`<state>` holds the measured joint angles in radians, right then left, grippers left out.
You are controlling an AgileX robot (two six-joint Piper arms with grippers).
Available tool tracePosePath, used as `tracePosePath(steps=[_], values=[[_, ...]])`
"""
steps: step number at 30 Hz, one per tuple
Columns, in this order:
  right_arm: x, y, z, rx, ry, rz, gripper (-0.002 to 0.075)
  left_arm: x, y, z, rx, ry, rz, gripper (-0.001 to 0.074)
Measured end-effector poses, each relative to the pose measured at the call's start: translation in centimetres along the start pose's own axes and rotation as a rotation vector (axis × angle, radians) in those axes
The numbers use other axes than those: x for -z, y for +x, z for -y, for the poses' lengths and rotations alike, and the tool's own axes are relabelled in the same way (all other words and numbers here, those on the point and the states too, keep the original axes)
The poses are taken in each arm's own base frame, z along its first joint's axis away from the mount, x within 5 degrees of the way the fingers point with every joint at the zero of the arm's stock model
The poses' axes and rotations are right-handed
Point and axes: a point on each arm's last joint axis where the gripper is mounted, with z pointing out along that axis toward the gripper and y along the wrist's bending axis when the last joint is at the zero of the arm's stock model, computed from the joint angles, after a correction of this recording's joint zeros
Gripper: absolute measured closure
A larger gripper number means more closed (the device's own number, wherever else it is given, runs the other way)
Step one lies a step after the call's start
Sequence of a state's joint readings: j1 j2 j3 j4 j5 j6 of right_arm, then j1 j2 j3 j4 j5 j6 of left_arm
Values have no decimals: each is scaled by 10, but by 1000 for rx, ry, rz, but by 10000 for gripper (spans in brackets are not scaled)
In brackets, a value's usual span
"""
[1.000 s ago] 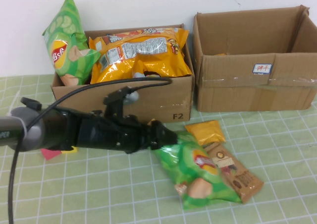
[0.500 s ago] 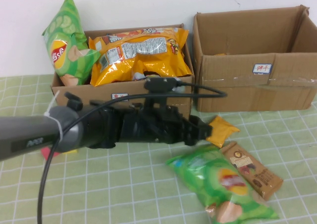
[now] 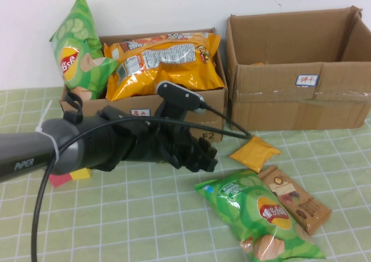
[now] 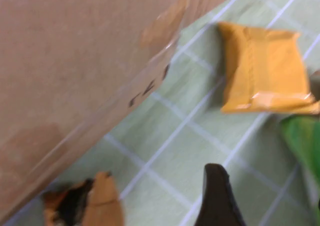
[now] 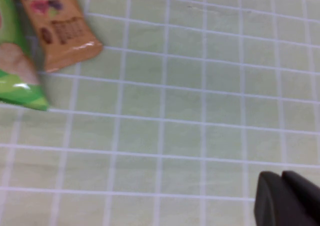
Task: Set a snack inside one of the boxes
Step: Pick up the biscuit
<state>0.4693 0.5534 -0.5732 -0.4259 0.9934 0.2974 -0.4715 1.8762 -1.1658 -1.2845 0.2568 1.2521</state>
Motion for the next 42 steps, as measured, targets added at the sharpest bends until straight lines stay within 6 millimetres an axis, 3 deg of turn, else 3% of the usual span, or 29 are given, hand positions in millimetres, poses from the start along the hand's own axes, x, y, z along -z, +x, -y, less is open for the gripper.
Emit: tracePosePath(steps=[8, 24, 27, 36, 42], values=[[-2, 0, 4, 4, 51, 9, 722, -1, 6, -11, -119, -114, -62, 349], [-2, -3, 3, -39, 37, 53, 724, -39, 36, -33, -115, -222, -112, 360], [-2, -5, 2, -51, 32, 66, 724, -39, 36, -33, -114, -225, -111, 408], [-2, -5, 2, -61, 29, 72, 724, -32, 33, -24, -35, -152, -127, 675], [-2, -5, 2, -61, 29, 72, 724, -11, 11, -8, -22, -56, -103, 722]])
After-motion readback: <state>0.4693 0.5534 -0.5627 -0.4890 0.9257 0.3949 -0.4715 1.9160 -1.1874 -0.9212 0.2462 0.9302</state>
